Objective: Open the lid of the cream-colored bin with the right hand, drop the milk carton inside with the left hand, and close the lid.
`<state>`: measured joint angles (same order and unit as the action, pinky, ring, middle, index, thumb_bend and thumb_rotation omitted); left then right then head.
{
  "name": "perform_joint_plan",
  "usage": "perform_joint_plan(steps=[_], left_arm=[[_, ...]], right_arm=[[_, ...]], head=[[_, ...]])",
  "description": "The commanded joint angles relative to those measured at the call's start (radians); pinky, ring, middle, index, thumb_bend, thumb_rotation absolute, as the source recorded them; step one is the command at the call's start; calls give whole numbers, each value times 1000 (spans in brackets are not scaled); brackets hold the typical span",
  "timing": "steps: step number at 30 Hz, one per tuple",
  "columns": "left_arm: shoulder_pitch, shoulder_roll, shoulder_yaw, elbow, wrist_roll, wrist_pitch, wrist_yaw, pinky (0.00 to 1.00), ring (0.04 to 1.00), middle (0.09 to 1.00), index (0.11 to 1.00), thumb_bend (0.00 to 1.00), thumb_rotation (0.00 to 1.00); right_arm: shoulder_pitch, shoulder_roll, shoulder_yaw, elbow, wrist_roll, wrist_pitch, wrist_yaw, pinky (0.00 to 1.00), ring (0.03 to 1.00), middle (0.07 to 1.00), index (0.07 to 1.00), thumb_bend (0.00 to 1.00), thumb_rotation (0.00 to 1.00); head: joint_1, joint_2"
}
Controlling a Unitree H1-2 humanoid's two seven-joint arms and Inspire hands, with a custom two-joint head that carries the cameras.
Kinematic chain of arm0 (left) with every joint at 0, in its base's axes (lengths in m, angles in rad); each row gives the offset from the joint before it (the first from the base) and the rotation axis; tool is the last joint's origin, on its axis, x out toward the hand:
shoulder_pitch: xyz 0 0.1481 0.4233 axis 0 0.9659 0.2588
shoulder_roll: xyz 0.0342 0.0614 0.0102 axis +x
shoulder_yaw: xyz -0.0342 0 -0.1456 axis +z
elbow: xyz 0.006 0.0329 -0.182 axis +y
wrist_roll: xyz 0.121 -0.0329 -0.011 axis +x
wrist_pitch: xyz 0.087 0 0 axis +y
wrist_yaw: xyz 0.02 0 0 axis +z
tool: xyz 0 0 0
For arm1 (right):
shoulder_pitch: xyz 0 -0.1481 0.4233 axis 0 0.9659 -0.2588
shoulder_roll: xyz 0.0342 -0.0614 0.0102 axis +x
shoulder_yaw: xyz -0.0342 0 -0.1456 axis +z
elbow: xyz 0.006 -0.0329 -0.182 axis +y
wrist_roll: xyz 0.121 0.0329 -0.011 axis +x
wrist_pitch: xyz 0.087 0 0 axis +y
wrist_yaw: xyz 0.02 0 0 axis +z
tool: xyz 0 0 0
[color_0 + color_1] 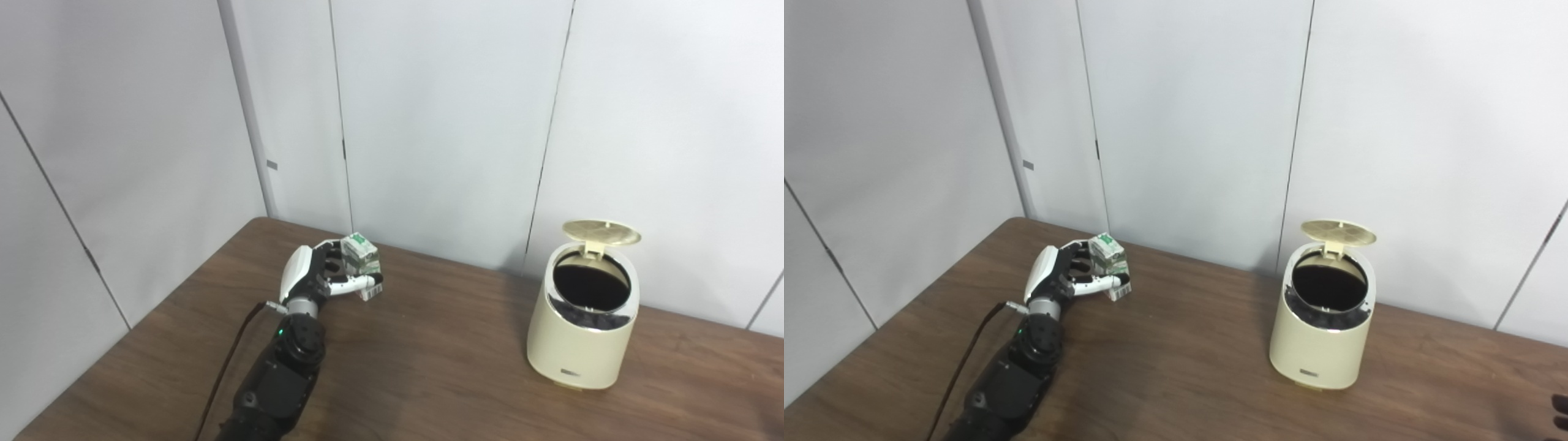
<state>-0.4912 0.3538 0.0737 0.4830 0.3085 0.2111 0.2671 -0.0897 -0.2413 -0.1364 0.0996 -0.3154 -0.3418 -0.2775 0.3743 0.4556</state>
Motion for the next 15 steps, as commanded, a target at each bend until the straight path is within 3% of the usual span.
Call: perform_joint_plan(steps=[1,8,15], left_arm=[[-37,-9,-10,4,-5,-16,-3,612,728,784,815,1000,327],[-52,-14,-30,19,28,1,24,602,733,791,804,1000,371],[-63,-24,-15,57,9,-45,66,591,714,770,784,958,313]], right_arm=[[39,20,10,29,-8,-30,-11,483,644,686,658,577,857],[38,19,11,38,-17,-42,-18,477,639,686,658,566,857],[42,20,10,30,-19,-27,-16,482,642,687,663,552,850]], head=[[1,1],[-6,0],[-6,1]])
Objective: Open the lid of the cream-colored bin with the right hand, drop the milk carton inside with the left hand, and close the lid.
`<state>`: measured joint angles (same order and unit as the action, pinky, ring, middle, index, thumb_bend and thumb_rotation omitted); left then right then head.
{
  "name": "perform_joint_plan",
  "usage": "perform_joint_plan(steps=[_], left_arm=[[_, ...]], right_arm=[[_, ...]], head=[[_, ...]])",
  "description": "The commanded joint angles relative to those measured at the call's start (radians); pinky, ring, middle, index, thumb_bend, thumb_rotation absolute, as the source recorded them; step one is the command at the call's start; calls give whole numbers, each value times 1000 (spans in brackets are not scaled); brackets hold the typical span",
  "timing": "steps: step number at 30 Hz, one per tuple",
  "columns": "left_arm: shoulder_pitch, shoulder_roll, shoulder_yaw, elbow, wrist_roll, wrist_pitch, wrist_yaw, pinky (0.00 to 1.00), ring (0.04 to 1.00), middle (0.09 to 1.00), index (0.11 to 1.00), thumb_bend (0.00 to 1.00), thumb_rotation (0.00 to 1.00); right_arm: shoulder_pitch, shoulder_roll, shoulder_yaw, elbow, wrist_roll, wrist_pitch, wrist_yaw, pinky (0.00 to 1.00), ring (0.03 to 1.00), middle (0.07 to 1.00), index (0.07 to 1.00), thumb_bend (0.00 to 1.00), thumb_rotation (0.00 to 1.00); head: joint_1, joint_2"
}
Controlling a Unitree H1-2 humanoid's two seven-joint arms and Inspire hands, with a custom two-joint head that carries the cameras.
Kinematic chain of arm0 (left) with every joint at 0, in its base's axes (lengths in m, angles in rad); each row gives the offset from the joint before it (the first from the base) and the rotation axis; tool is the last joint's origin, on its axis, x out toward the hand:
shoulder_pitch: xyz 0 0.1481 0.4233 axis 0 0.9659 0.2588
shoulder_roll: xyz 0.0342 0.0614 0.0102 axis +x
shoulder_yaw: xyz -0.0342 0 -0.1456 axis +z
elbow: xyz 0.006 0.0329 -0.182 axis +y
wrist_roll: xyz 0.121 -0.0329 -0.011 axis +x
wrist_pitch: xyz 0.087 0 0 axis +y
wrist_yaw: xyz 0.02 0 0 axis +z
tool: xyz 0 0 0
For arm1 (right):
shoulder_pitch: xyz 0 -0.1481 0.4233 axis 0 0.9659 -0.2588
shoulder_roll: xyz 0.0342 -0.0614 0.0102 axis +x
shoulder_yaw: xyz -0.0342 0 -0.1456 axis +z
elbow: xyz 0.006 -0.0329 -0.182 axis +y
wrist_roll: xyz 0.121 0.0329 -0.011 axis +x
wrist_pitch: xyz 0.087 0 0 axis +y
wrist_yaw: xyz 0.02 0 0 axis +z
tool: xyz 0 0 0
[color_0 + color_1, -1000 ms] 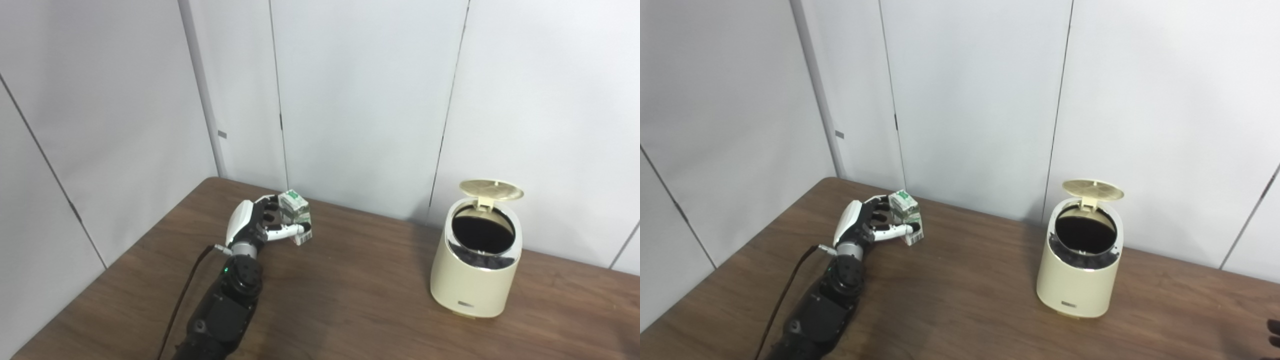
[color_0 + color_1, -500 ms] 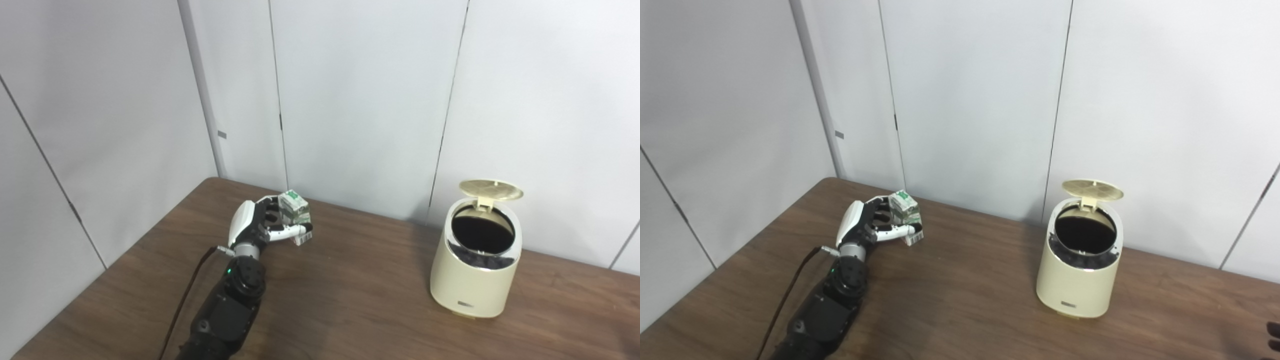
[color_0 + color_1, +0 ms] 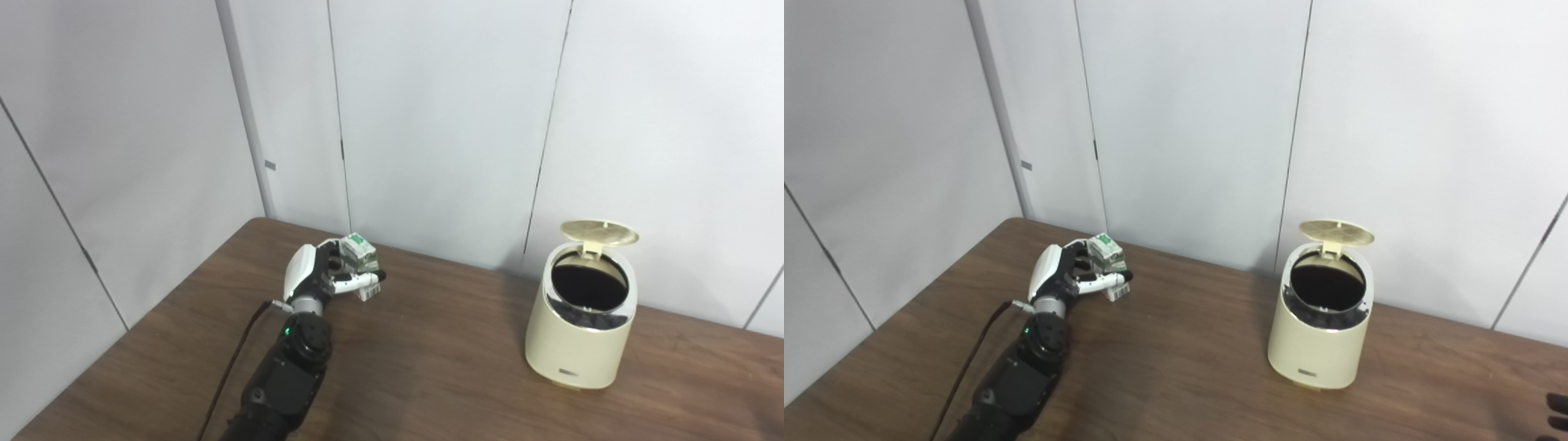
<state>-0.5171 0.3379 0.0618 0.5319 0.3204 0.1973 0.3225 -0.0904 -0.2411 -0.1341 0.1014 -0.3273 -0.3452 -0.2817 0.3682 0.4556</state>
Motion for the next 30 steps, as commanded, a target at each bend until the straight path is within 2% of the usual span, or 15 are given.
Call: perform_joint_plan(steps=[1,6,10,12,13,15,21,27,30], left_arm=[[-41,-11,-2,17,3,-32,28,589,711,767,781,951,303],[-52,-23,1,51,14,-48,92,538,659,714,735,789,188],[-56,-30,14,86,-7,-107,129,508,615,662,691,738,122],[-57,-35,25,101,-12,-140,156,474,569,610,639,718,58],[-58,-39,32,105,-18,-150,166,455,546,587,568,618,57],[-60,-43,43,115,-22,-162,186,415,502,520,507,539,22],[-65,-44,49,140,-14,-189,226,364,447,503,473,521,0],[-67,-38,45,147,-16,-220,230,383,463,513,468,520,0],[-60,-39,43,114,-12,-206,223,401,482,524,461,518,0]], right_arm=[[42,19,8,30,-8,-27,-13,484,643,687,663,550,846],[45,18,9,22,-2,-24,-6,495,651,691,665,550,850],[47,17,10,13,-13,-3,-3,500,656,696,673,536,859],[45,17,10,18,-9,-10,-4,500,655,697,673,549,867],[44,17,10,22,-8,-16,-4,493,648,692,674,547,865],[42,16,10,28,-11,-19,-6,492,647,693,676,537,865],[42,21,14,19,-13,-9,-5,508,660,697,674,498,838],[37,23,18,27,-17,-10,-6,495,655,700,675,501,840],[35,28,21,24,-21,-18,-10,482,645,692,672,486,830]], head=[[-1,1],[-1,1],[-2,3],[-1,3],[-1,2],[-1,1],[-5,-1],[-9,-8],[-13,-9]])
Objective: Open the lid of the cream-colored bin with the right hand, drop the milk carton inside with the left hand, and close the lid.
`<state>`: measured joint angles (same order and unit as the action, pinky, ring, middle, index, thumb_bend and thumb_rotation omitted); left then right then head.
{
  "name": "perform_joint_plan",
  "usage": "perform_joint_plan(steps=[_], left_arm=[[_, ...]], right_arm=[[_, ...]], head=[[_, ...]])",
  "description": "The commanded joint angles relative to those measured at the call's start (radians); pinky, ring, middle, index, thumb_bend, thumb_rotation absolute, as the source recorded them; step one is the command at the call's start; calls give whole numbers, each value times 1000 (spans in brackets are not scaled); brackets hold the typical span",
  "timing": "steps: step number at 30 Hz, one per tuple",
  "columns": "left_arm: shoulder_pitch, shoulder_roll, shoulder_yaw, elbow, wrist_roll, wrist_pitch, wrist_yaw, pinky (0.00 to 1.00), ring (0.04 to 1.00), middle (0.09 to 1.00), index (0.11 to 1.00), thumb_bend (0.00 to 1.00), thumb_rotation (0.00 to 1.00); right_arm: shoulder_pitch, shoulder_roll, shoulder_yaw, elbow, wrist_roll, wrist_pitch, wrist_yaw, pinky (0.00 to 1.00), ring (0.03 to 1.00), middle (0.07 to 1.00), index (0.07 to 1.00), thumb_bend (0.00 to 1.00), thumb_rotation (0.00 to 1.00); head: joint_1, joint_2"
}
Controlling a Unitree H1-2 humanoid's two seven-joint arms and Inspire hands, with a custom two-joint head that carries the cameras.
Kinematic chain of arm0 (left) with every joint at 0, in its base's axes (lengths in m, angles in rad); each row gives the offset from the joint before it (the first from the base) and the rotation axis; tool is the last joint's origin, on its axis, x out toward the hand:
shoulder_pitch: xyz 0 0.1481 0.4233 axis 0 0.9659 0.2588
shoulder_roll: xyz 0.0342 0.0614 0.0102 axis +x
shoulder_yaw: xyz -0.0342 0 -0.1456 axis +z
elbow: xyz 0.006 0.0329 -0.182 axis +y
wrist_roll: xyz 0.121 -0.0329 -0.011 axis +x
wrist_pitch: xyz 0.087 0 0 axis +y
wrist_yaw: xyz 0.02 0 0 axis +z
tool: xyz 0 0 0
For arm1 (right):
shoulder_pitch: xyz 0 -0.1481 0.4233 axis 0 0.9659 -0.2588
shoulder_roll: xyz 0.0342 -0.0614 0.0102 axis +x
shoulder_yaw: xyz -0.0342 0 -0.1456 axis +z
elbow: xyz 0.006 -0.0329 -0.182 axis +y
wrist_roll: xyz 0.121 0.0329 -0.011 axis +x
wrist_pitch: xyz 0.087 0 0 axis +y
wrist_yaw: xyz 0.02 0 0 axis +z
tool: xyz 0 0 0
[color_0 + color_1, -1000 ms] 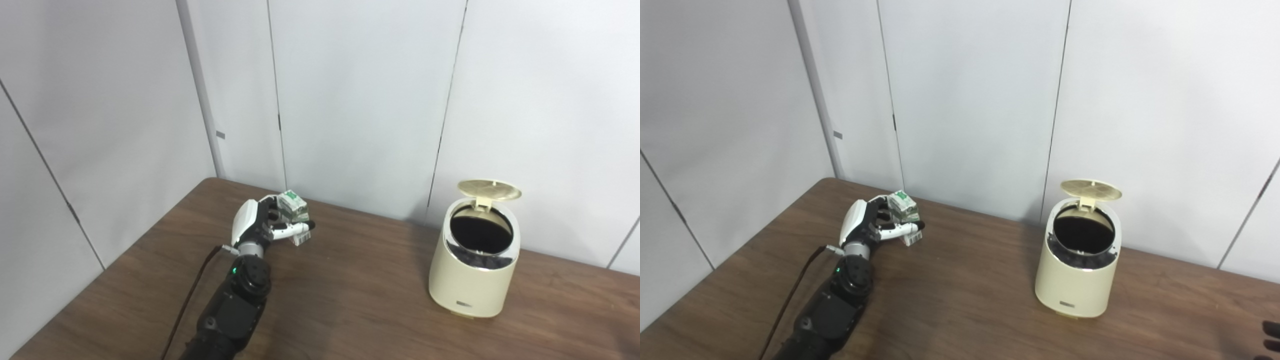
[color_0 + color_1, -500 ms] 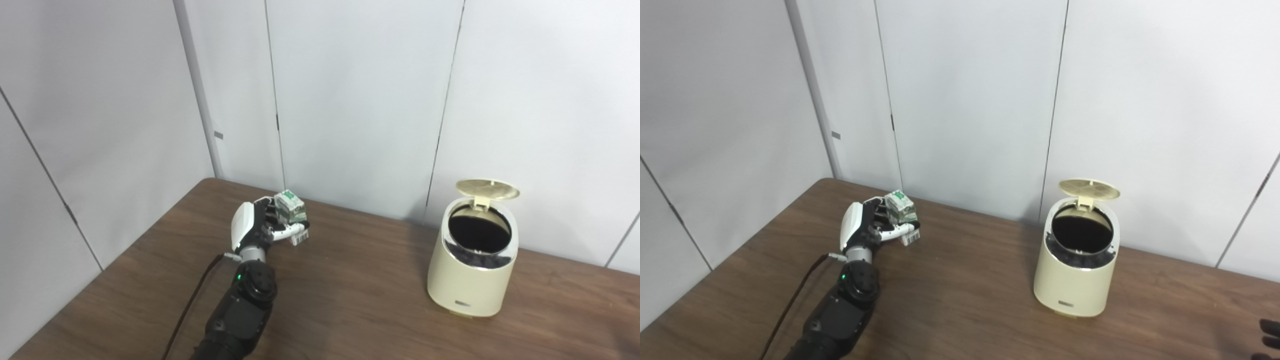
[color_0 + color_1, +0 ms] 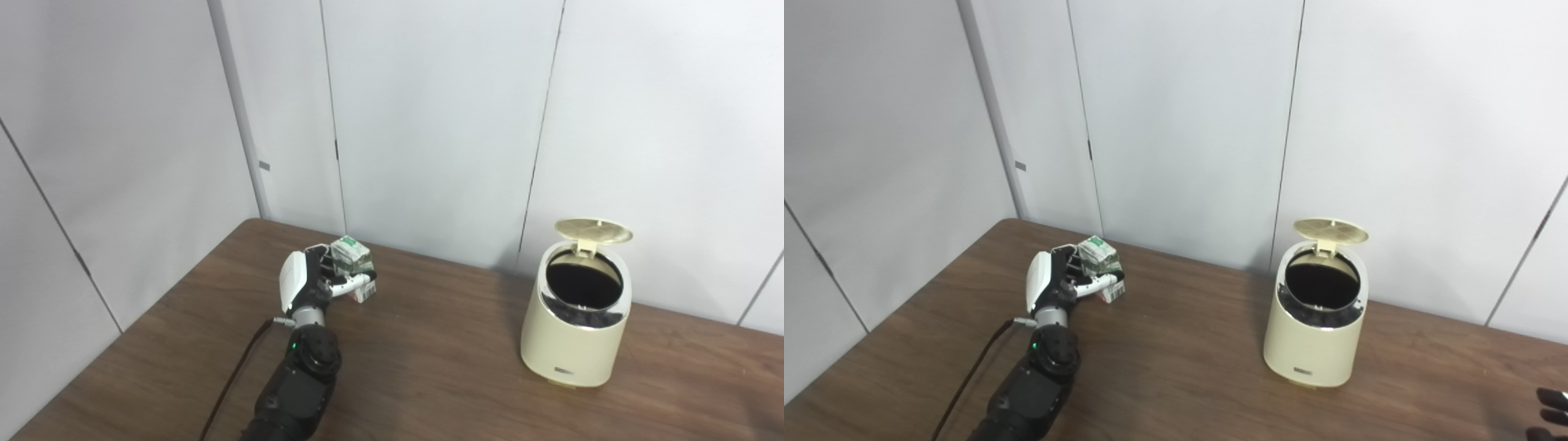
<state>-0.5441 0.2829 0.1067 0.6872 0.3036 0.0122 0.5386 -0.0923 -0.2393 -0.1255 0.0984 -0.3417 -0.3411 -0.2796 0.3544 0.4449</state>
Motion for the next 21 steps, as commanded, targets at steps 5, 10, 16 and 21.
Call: perform_joint_plan(steps=[5,10,16,21], left_arm=[[-18,12,-4,-99,0,-48,0,387,462,518,463,519,0],[-3,1,-4,-188,1,-44,-18,386,460,517,461,520,0],[24,-31,-7,-334,10,-8,-47,376,450,501,470,522,0],[61,-64,-18,-460,-2,-54,-89,334,414,471,489,523,0]], right_arm=[[35,34,13,19,-6,-15,-14,490,646,684,669,448,805],[35,47,17,4,-6,0,-10,541,681,686,670,357,711],[29,67,25,-9,-25,26,-15,567,676,689,678,264,523],[32,91,31,-48,-46,71,-15,615,702,694,678,235,230]], head=[[-9,-3],[-44,-4],[-105,-5],[-171,1]])
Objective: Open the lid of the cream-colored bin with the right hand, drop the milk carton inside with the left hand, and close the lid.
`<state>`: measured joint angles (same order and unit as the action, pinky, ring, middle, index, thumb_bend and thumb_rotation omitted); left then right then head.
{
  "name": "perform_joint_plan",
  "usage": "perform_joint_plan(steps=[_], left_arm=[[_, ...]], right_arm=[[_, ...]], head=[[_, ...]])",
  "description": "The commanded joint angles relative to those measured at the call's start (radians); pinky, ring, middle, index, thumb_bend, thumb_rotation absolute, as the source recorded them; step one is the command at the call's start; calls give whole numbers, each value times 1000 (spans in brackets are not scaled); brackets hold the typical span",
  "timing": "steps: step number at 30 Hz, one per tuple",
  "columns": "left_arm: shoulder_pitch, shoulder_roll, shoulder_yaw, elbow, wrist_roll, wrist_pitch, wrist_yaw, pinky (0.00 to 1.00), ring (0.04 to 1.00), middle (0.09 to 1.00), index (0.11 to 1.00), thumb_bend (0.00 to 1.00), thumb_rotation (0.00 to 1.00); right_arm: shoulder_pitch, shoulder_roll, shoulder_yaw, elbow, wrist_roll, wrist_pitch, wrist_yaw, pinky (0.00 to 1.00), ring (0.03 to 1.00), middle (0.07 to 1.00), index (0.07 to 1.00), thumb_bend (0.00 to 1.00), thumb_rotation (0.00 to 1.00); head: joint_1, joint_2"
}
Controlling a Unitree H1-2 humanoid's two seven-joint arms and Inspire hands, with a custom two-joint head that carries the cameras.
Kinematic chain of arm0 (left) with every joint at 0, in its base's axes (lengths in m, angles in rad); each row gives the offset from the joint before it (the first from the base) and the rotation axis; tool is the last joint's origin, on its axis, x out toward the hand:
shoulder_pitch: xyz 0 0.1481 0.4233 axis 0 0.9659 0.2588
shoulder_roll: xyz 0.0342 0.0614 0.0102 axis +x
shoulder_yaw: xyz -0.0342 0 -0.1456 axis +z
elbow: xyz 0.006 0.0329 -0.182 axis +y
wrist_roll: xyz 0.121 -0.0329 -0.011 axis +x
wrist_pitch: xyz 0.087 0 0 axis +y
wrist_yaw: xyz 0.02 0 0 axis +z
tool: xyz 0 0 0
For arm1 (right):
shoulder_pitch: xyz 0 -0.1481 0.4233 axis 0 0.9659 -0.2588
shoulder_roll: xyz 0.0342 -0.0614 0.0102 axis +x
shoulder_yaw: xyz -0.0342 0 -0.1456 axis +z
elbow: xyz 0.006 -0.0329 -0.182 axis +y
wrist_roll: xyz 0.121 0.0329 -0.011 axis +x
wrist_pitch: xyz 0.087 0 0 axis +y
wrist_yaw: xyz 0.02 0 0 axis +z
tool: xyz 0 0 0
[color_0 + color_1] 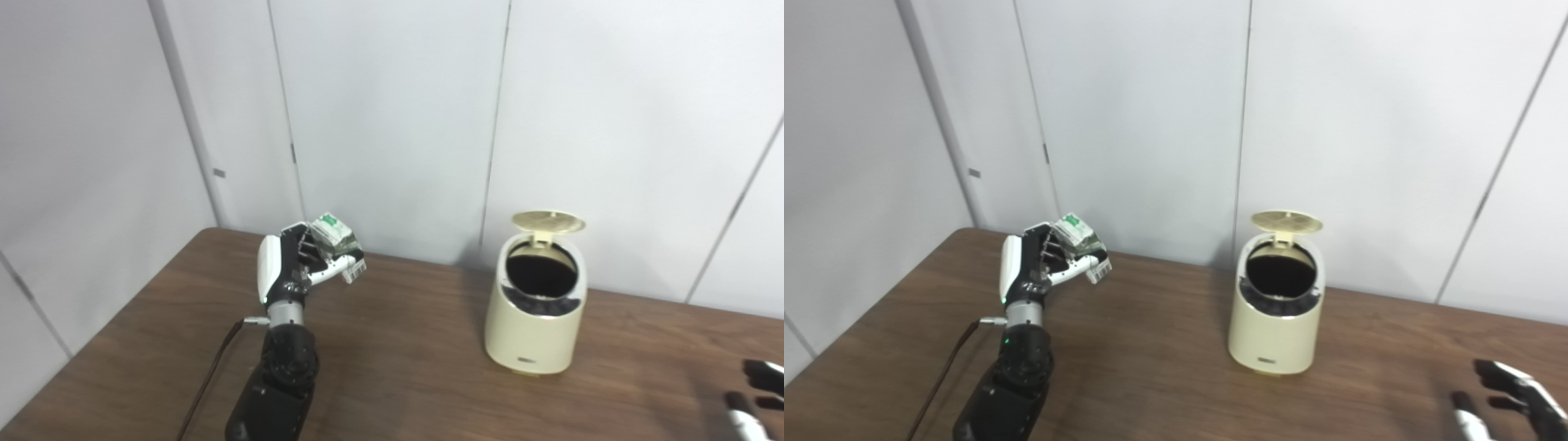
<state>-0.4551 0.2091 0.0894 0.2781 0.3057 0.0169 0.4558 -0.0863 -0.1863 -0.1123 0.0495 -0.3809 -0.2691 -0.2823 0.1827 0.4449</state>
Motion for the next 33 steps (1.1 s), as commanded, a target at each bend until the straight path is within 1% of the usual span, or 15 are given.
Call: perform_joint_plan(steps=[1,2,7,10,13,15,17,18,20,23,26,28,30,31,33], left_arm=[[-23,2,-4,-76,-21,-93,-20,335,430,476,494,512,0],[-19,-4,-4,-91,-33,-114,-31,341,437,479,489,508,0],[-9,-44,-4,-188,-62,-149,-76,379,454,488,476,504,0],[-6,-69,-18,-252,-66,-153,-100,401,466,488,468,504,0],[-5,-91,-33,-294,-77,-185,-126,393,466,492,468,503,0],[-7,-105,-44,-314,-73,-204,-137,396,466,490,470,503,0],[-9,-121,-61,-335,-55,-216,-150,402,468,487,474,503,0],[-10,-126,-71,-342,-48,-226,-158,404,468,487,474,503,0],[-12,-137,-91,-348,-36,-250,-169,407,462,488,469,504,0],[-19,-156,-113,-335,-11,-288,-172,398,461,489,475,504,0],[-33,-164,-128,-288,34,-377,-154,381,455,491,478,504,0],[-40,-173,-129,-262,61,-420,-140,378,454,492,478,504,0],[-45,-184,-127,-242,83,-450,-128,382,457,493,474,504,0],[-46,-189,-140,-229,94,-467,-119,382,457,493,473,504,0],[-44,-193,-162,-216,104,-483,-107,396,461,487,479,504,0]], right_arm=[[24,41,20,-2,-16,3,-16,613,701,695,679,238,168],[23,43,22,-3,-22,5,-19,605,693,692,676,237,127],[4,44,30,28,-52,12,-30,575,673,689,680,240,15],[-9,42,32,59,-53,6,-40,559,672,695,695,241,1],[-21,46,33,90,-41,-8,-56,562,678,699,699,235,4],[-24,48,36,97,-44,-2,-62,552,670,694,699,232,27],[-28,50,40,105,-48,2,-69,562,675,700,701,235,91],[-30,51,42,112,-51,-2,-74,559,672,700,701,236,105],[-34,52,45,123,-54,-10,-85,542,658,693,702,240,119],[-38,58,51,134,-52,-9,-98,545,661,695,702,244,132],[-40,60,57,140,-46,-12,-106,556,667,699,705,250,136],[-43,62,61,144,-48,-14,-112,557,667,700,705,251,129],[-44,61,65,146,-48,-14,-117,553,661,697,706,248,230],[-44,64,65,143,-46,-9,-117,552,660,696,706,247,245],[-44,67,65,139,-38,-1,-117,541,651,689,704,256,311]], head=[[-17,1],[-21,2],[-72,1],[-84,0],[-96,-3],[-102,-5],[-107,-7],[-111,-9],[-115,-11],[-122,-12],[-129,-15],[-137,-15],[-137,-15],[-143,-14],[-145,-14]])
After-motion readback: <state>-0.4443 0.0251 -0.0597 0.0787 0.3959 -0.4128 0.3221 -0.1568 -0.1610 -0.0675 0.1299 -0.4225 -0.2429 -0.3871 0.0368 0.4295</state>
